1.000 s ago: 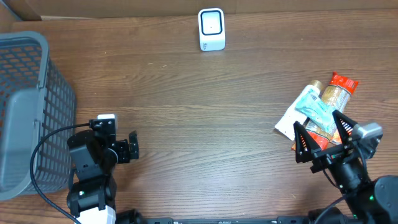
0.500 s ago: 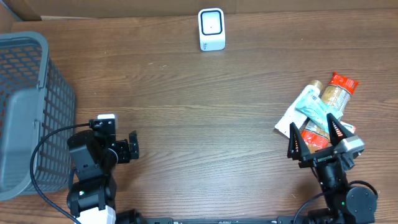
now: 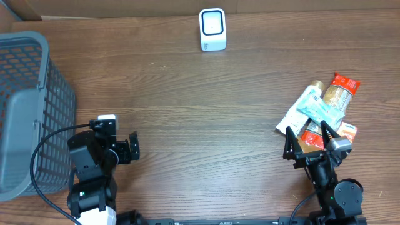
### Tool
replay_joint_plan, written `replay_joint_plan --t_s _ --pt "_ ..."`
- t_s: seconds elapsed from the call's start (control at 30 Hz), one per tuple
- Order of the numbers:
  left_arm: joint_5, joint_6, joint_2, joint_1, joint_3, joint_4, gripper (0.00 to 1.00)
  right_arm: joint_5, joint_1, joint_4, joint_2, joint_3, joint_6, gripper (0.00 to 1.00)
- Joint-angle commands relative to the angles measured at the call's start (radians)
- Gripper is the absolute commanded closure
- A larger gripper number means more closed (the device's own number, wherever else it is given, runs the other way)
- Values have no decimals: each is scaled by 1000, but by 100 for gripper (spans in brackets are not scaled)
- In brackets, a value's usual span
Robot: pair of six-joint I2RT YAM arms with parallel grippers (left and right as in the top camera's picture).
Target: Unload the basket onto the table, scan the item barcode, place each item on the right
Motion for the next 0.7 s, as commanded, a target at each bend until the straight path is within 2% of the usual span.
replay_joint_plan --t_s 0.0,0.27,0.67 --pt "15 19 0 5 -2 4 0 14 8 -6 -14 -11 -1 0" --pt "15 19 0 5 -2 4 0 14 -29 -76 -14 -11 -2 0" --pt "14 19 0 5 -2 3 0 14 -55 -79 -14 -11 -2 0"
